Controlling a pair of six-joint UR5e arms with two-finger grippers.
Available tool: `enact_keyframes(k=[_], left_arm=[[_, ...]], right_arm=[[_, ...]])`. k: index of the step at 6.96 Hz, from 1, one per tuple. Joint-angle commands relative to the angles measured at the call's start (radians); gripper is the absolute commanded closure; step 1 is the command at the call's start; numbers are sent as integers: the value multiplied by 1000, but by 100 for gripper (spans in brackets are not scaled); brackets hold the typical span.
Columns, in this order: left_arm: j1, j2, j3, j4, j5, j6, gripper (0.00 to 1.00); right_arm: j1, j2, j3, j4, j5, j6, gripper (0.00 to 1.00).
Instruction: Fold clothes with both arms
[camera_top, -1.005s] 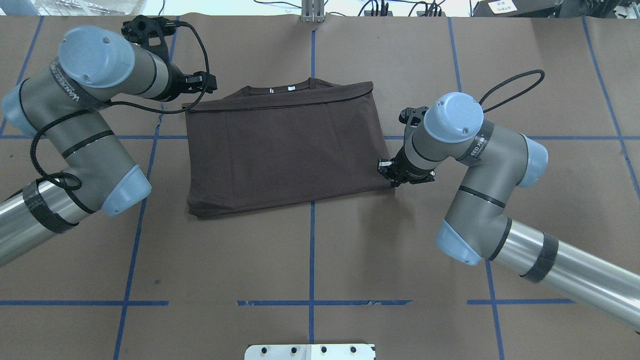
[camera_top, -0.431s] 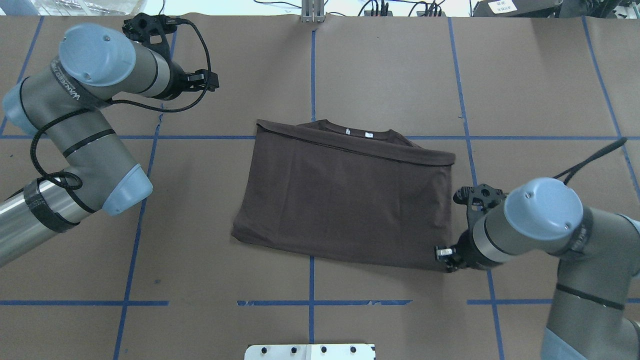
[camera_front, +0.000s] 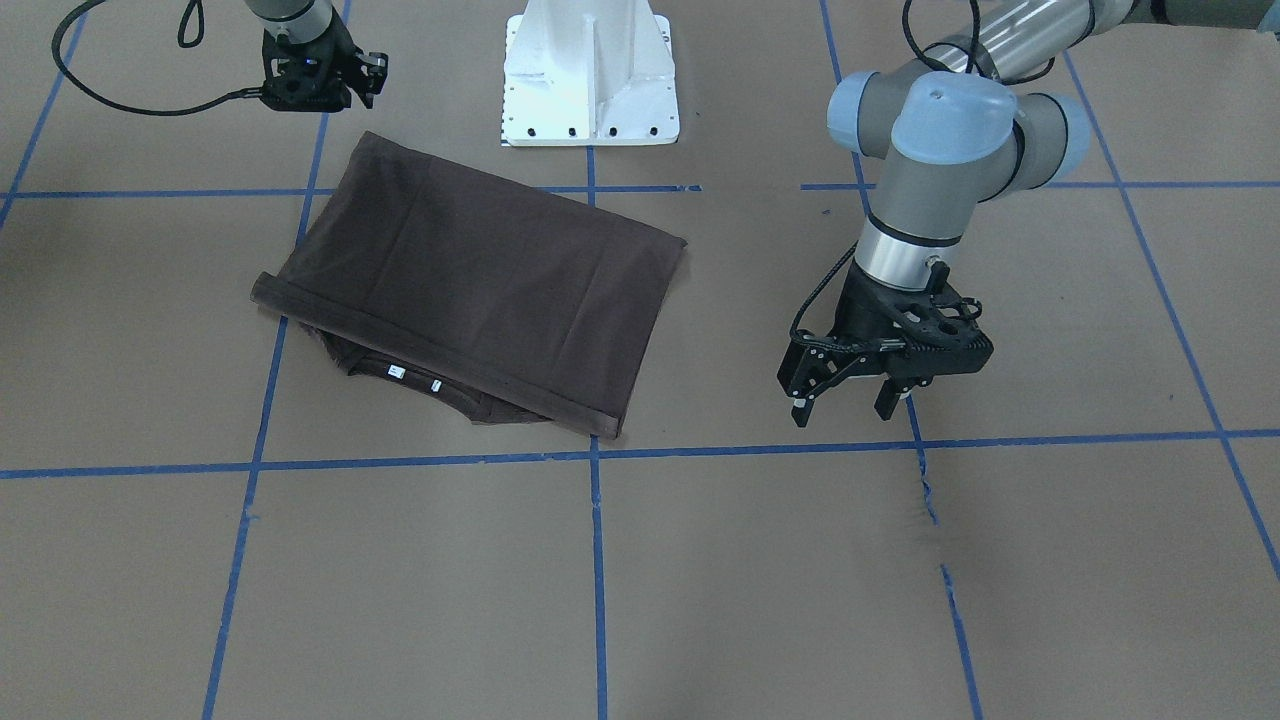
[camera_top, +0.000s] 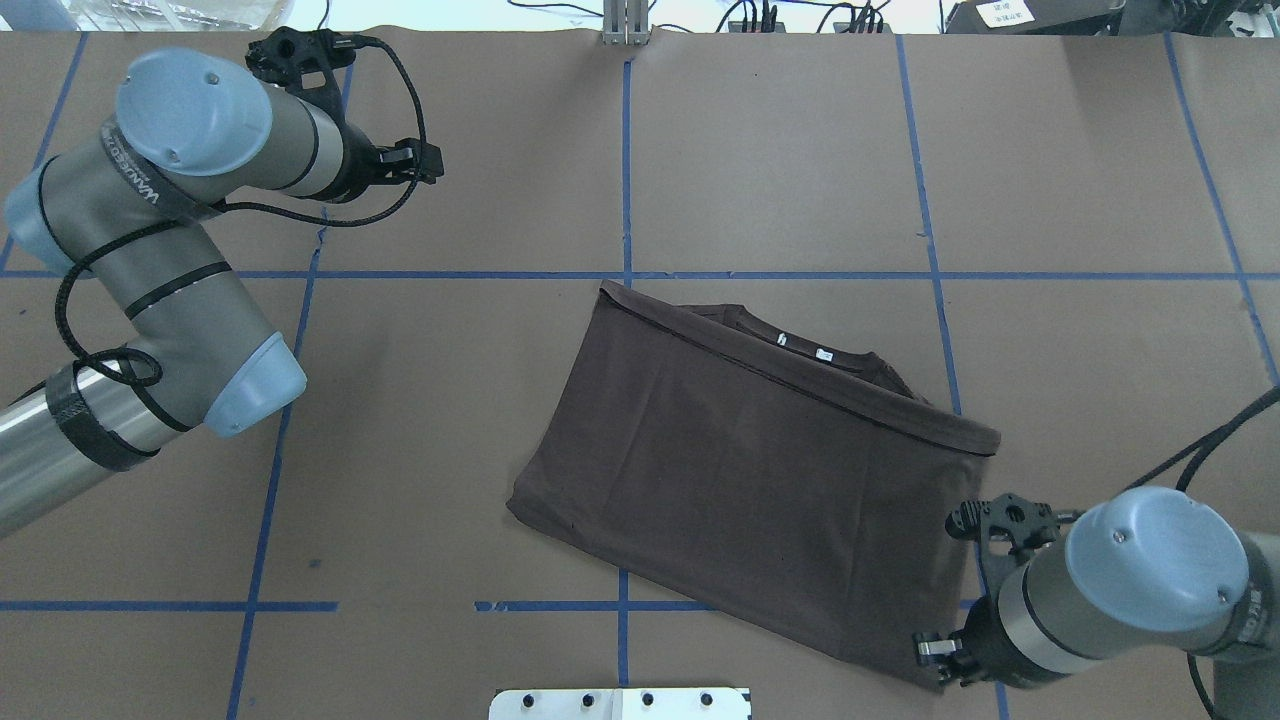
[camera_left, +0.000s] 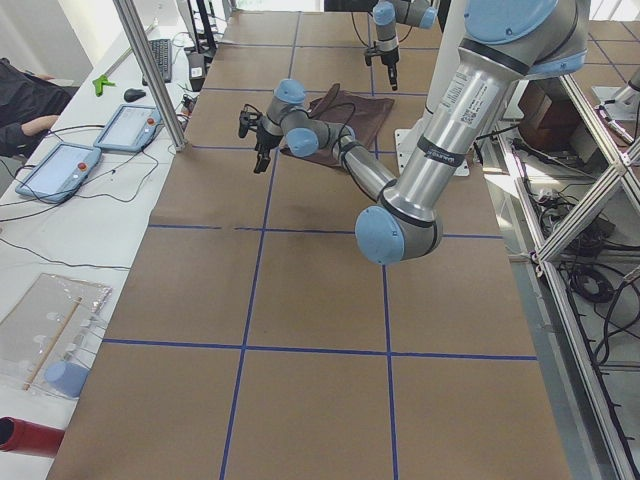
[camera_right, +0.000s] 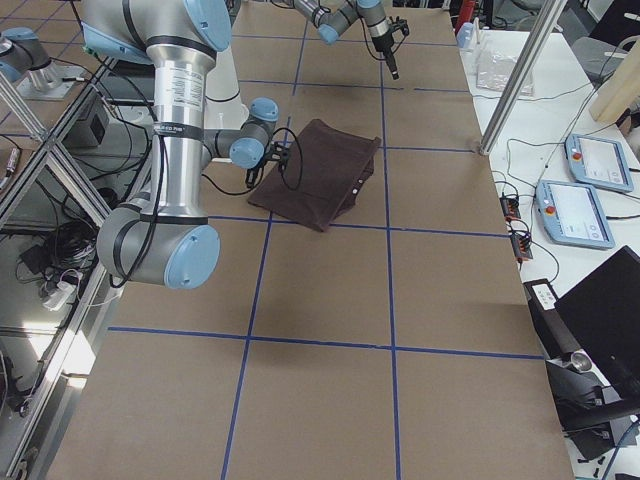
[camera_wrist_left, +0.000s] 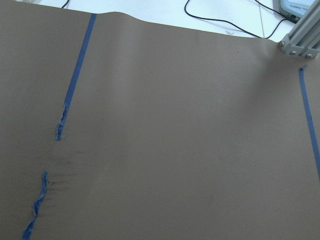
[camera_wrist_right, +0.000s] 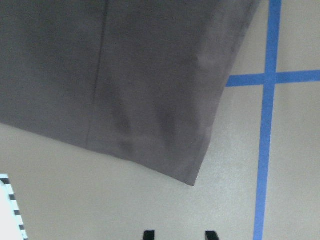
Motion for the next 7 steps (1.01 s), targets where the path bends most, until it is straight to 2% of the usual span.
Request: enact_keyframes(k=[1, 2, 4, 5, 7], left_arm=[[115, 10, -73, 67, -33, -178, 0], [231, 10, -118, 107, -23, -371, 0], [425, 14, -143, 167, 74, -651, 1], [473, 11, -141, 213, 105, -702, 3], [487, 19, -127, 213, 123, -707, 9]], right_arm=[[107, 73, 35, 4, -15, 64, 0], [188, 141, 30, 6, -5, 62, 0], [285, 242, 7, 3, -3, 62, 0], [293, 247, -13, 6, -14, 62, 0], [293, 275, -22, 6, -17, 65, 0]])
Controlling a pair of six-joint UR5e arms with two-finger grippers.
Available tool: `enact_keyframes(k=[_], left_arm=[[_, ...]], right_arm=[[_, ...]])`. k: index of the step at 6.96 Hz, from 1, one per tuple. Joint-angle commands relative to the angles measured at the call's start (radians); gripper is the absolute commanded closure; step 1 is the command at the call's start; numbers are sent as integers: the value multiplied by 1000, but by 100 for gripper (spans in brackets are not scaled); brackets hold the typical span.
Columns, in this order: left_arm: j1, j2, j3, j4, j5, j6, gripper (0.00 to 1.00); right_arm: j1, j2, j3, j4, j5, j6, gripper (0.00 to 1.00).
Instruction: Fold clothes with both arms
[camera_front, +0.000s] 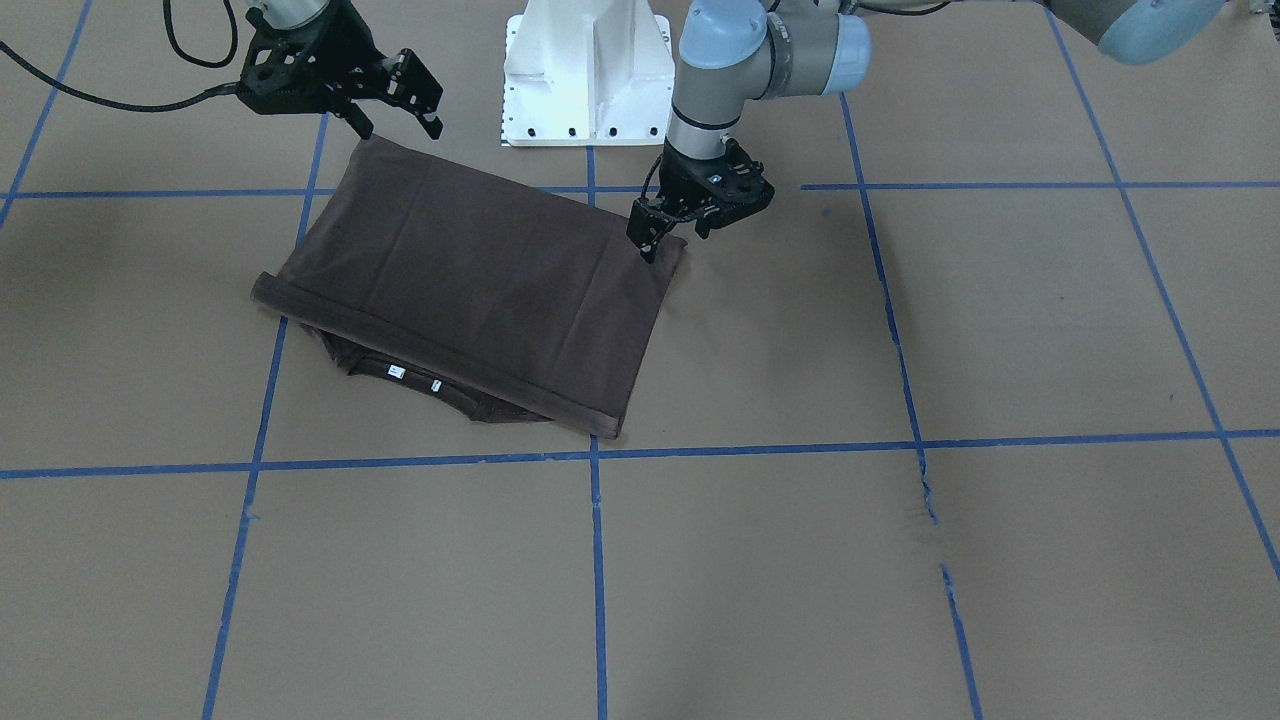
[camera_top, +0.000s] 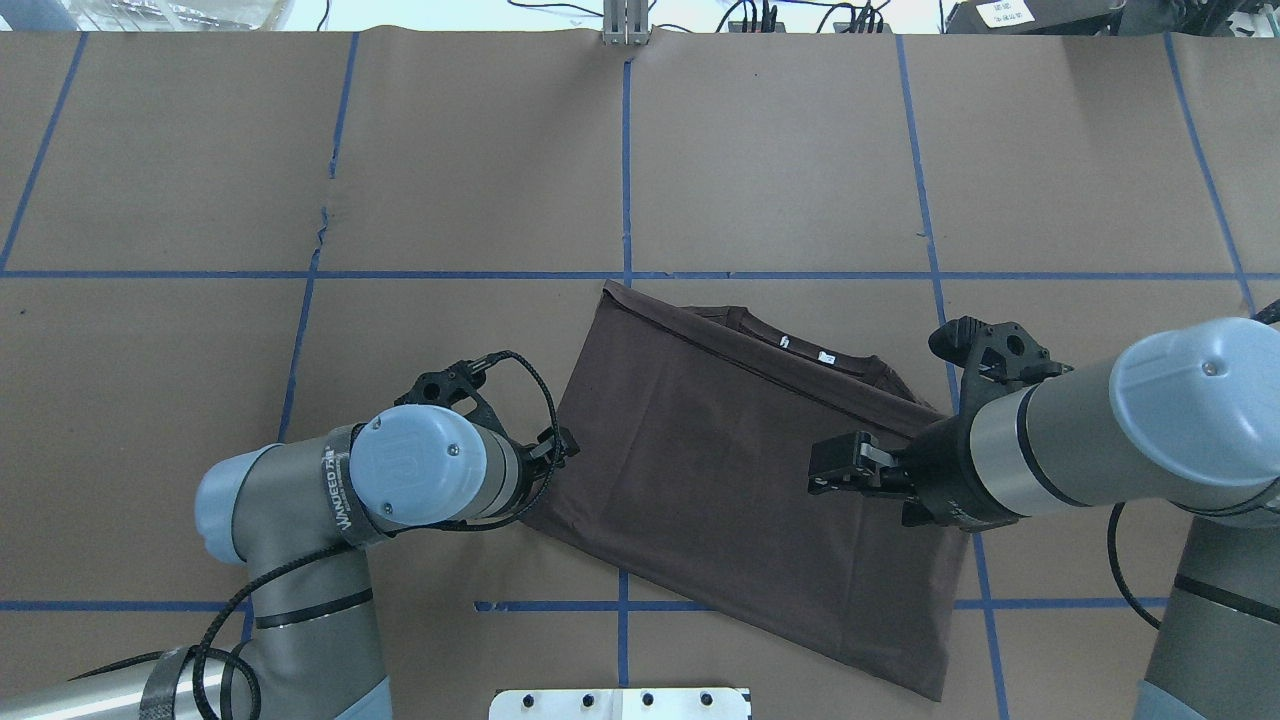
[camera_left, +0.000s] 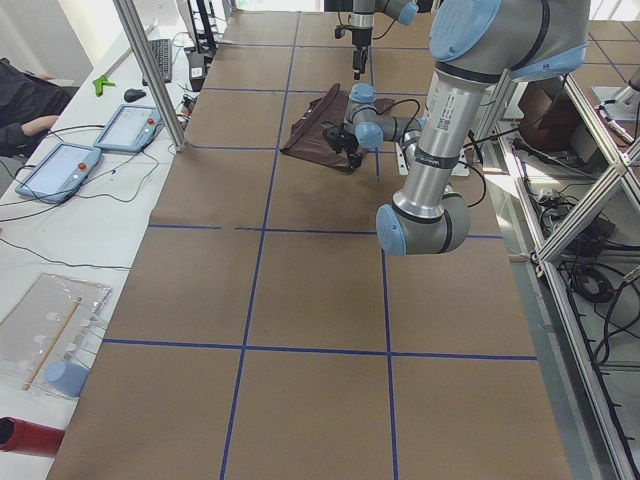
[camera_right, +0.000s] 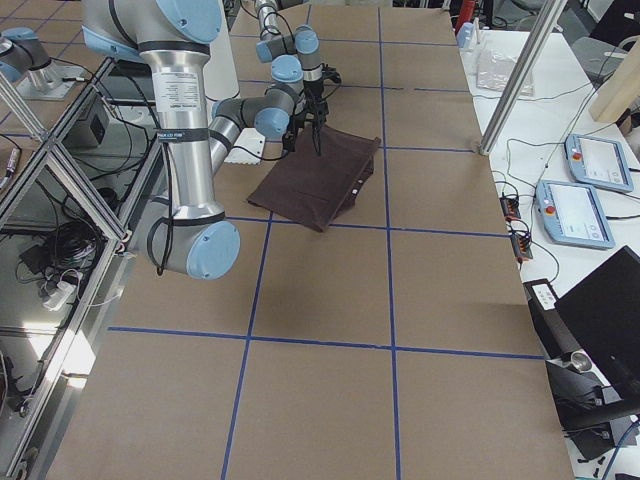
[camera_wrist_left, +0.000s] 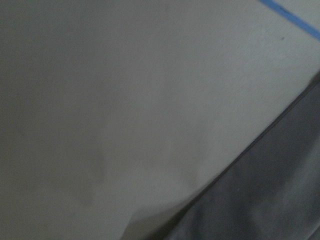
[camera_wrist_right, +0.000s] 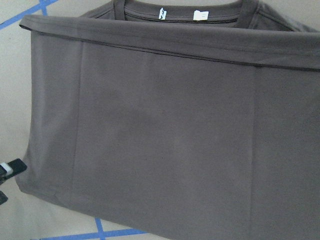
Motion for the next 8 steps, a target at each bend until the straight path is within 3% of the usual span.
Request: enact_keyframes(k=[1, 2, 3, 4, 8], left_arm=[[13, 5, 8, 8, 10, -13, 15], [15, 3, 6, 8, 11, -29, 33], [15, 3, 6, 6, 11, -33, 71], [15, 3, 8, 6, 10, -30, 100], [-46, 8, 2, 15, 7, -13, 100]], right_arm=[[4, 15, -6, 0, -2, 2, 0], [6, 15, -6, 0, -2, 3, 0], [8, 15, -6, 0, 1, 3, 0], [8, 15, -6, 2, 2, 5, 0], [12, 15, -1, 2, 7, 5, 0]])
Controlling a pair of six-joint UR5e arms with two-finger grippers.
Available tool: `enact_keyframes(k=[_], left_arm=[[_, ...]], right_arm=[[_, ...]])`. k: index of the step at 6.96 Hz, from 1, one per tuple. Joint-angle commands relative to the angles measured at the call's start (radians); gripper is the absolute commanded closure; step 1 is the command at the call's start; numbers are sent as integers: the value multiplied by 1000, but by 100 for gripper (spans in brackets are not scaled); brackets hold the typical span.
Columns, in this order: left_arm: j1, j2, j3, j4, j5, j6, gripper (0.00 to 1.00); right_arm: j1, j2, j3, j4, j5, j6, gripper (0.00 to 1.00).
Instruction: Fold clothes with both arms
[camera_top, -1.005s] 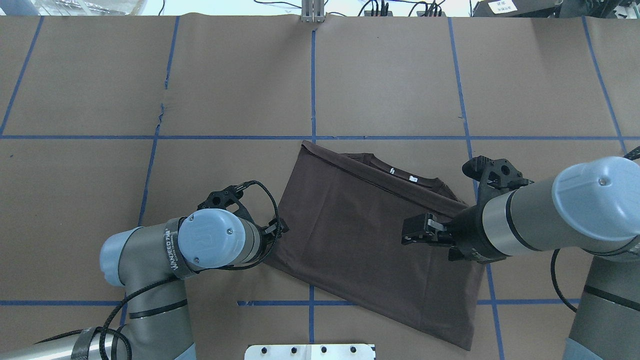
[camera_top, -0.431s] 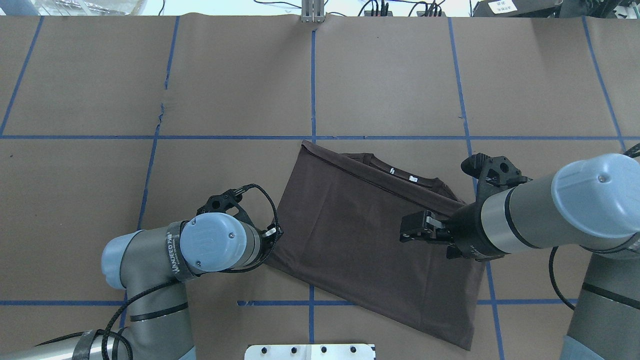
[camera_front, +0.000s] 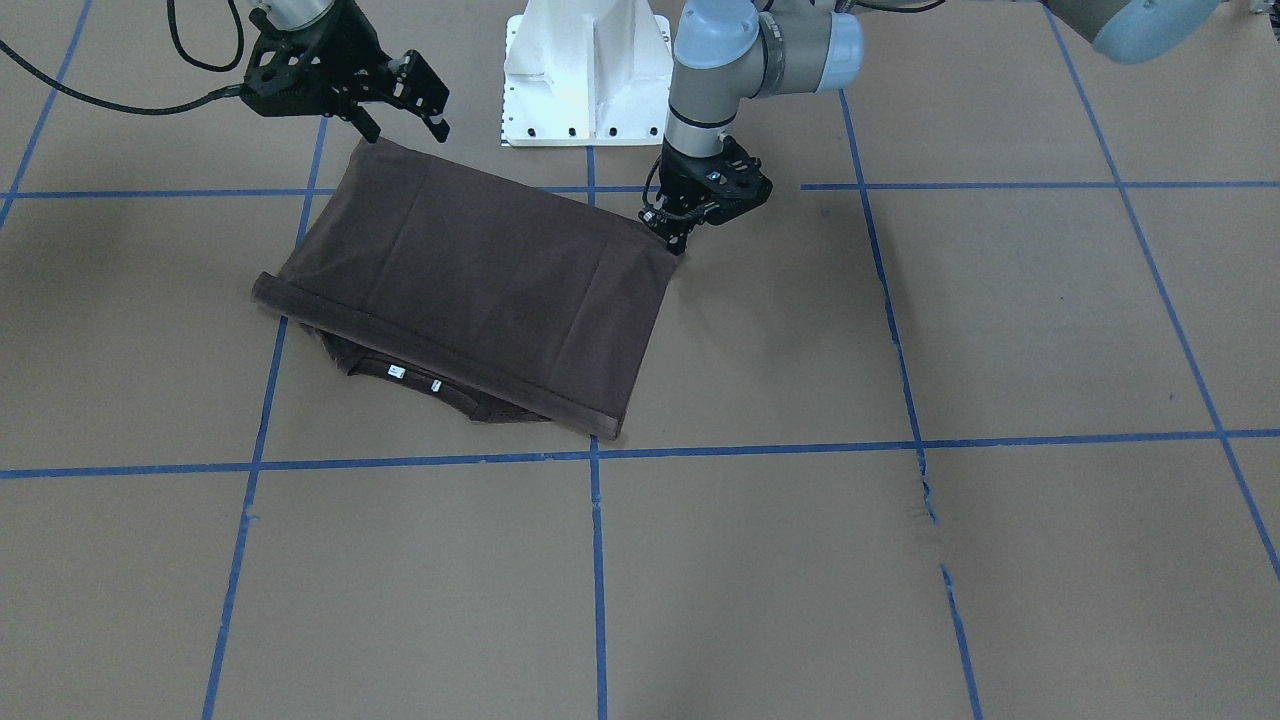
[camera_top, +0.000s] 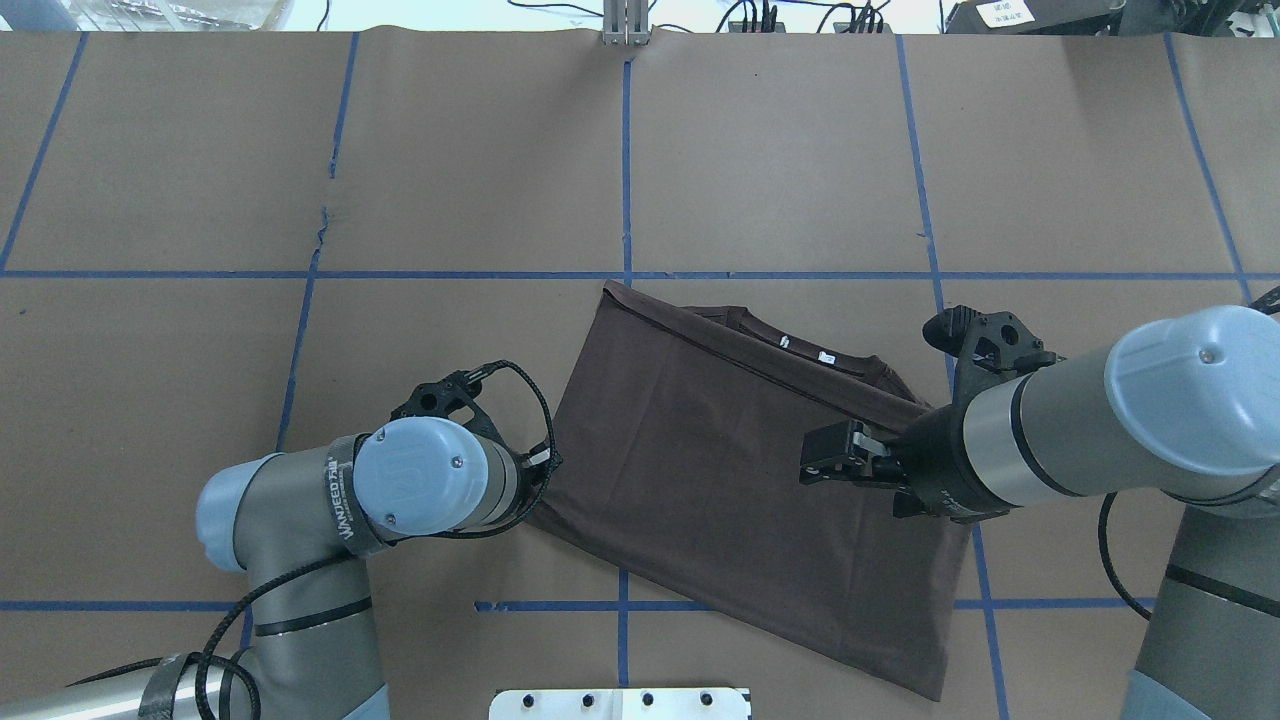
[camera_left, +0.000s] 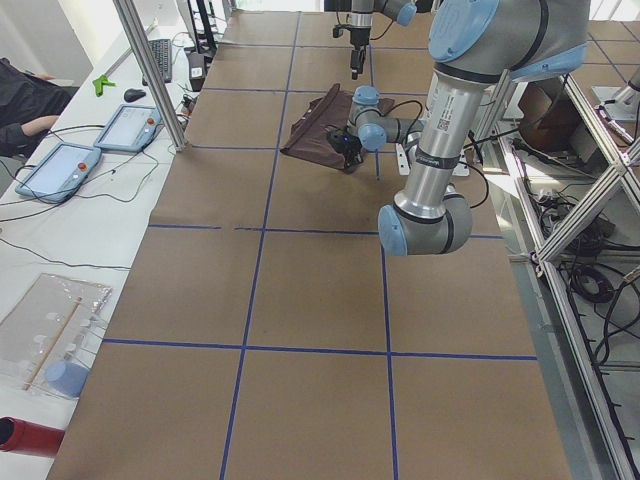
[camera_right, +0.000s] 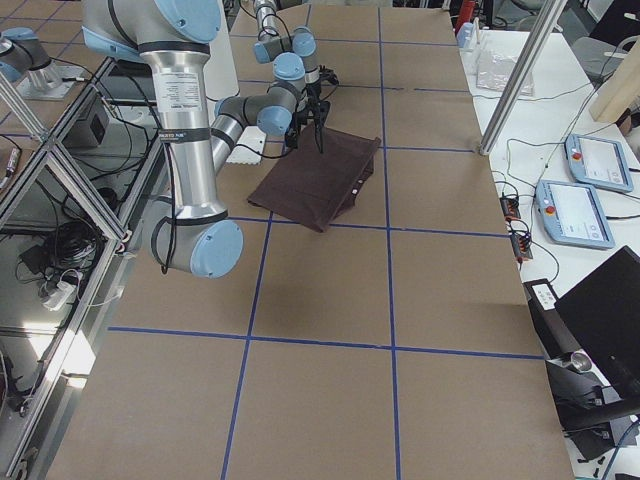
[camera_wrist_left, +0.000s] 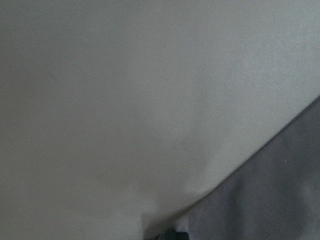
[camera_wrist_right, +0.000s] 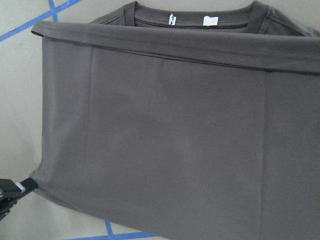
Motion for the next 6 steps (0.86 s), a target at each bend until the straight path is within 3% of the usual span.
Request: enact_keyframes(k=[1, 3, 6], left_arm=[[-90, 1, 12, 5, 0, 61, 100], [-208, -33, 90, -19, -2, 177, 100], [-357, -202, 410, -192, 1, 366, 100]], right_arm=[[2, -2, 2, 0, 2, 0, 0], [2, -2, 2, 0, 2, 0, 0], [2, 0, 2, 0, -7, 0, 0]])
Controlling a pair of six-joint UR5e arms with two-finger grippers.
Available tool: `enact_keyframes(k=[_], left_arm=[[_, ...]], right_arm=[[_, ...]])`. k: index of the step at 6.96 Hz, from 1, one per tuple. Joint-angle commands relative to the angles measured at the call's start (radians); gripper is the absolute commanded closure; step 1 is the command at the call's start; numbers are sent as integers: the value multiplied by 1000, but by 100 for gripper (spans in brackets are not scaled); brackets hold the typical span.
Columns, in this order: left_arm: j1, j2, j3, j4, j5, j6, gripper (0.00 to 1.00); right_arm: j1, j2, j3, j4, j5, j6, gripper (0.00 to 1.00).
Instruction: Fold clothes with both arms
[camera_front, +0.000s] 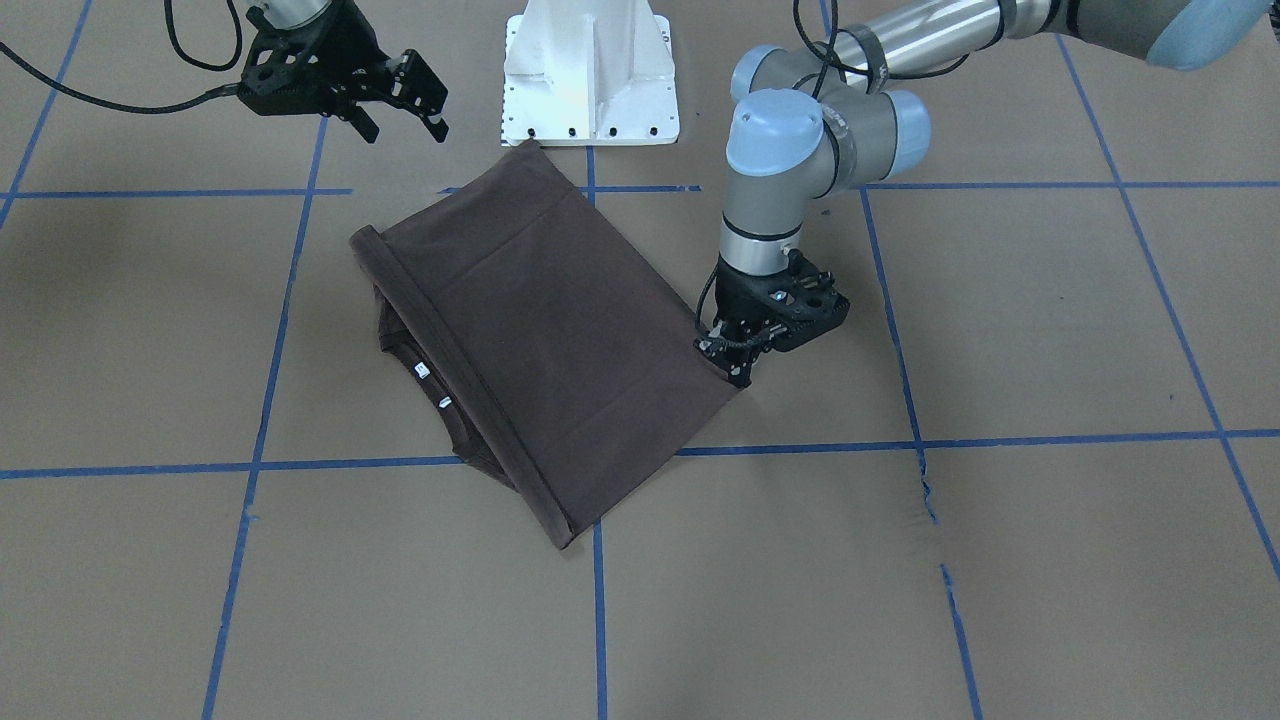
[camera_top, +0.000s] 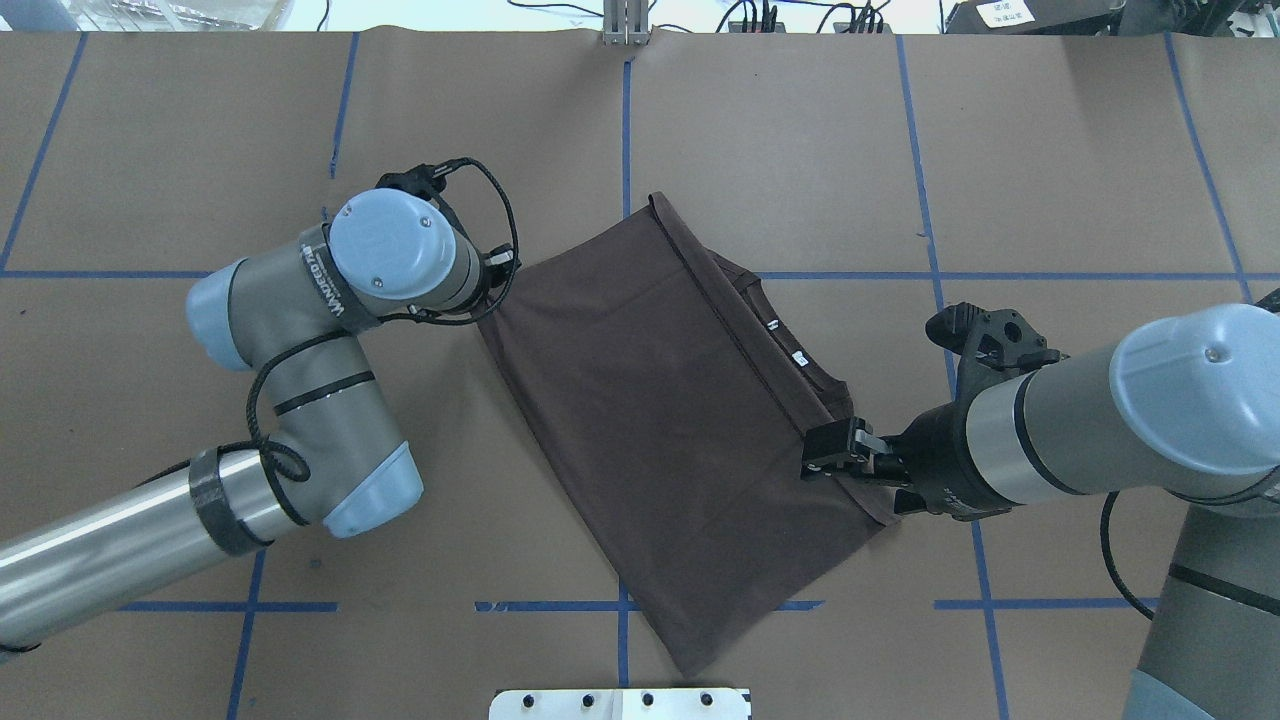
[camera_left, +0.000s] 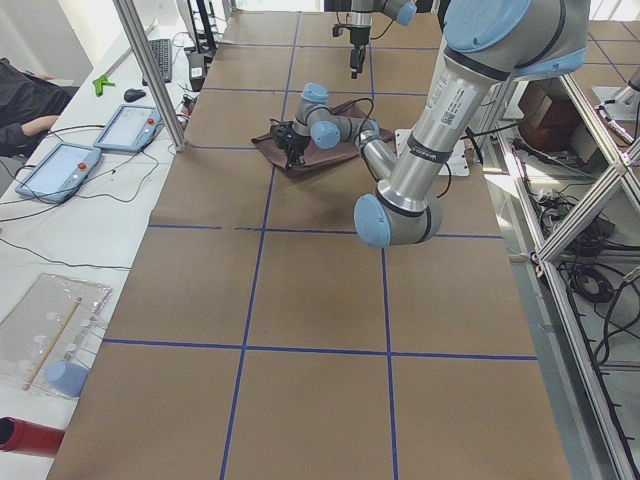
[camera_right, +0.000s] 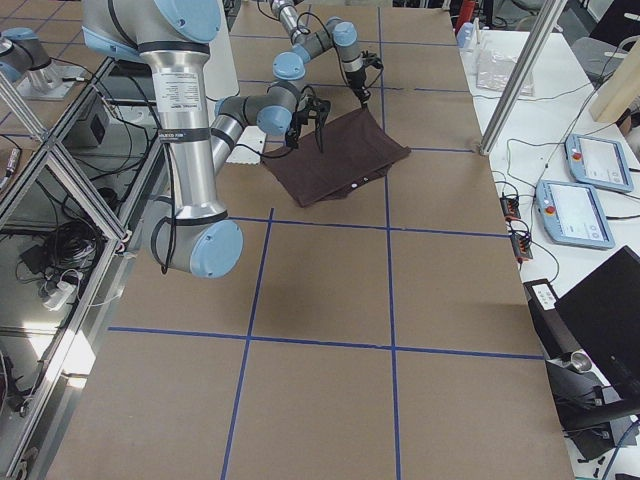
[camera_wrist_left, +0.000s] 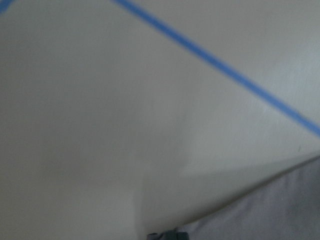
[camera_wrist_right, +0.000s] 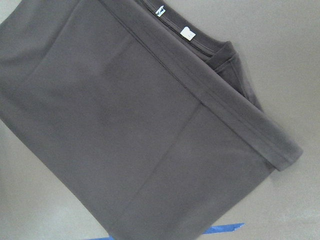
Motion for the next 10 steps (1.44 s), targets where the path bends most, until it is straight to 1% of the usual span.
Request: enact_keyframes(k=[1, 2, 3, 4, 5, 6, 7, 9, 10], left_arm=[[-89, -92, 226, -159, 3, 135, 100], [-99, -153, 338, -234, 15, 169, 100], [-100, -225, 451, -326, 66, 203, 100], [-100, -280, 562, -421, 81, 230, 100], [-100, -285, 602, -493, 127, 299, 100], [-99, -292, 632, -499, 150, 327, 100], [-99, -290, 633, -499, 169, 338, 1], [-120, -293, 617, -502, 166, 379, 0], [-154, -286, 559, -468, 94, 384, 0]], right_arm=[[-2, 1, -5, 0, -2, 0, 0], [-5, 2, -5, 0, -5, 0, 0], [-5, 13, -8, 0, -5, 0, 0], [-3, 28, -17, 0, -3, 0, 0], [-3, 36, -24, 0, -3, 0, 0], [-5, 37, -29, 0, -6, 0, 0], [0, 54, -34, -2, -5, 0, 0], [38, 123, -96, -14, -11, -5, 0], [54, 126, -133, -14, -11, -20, 0]])
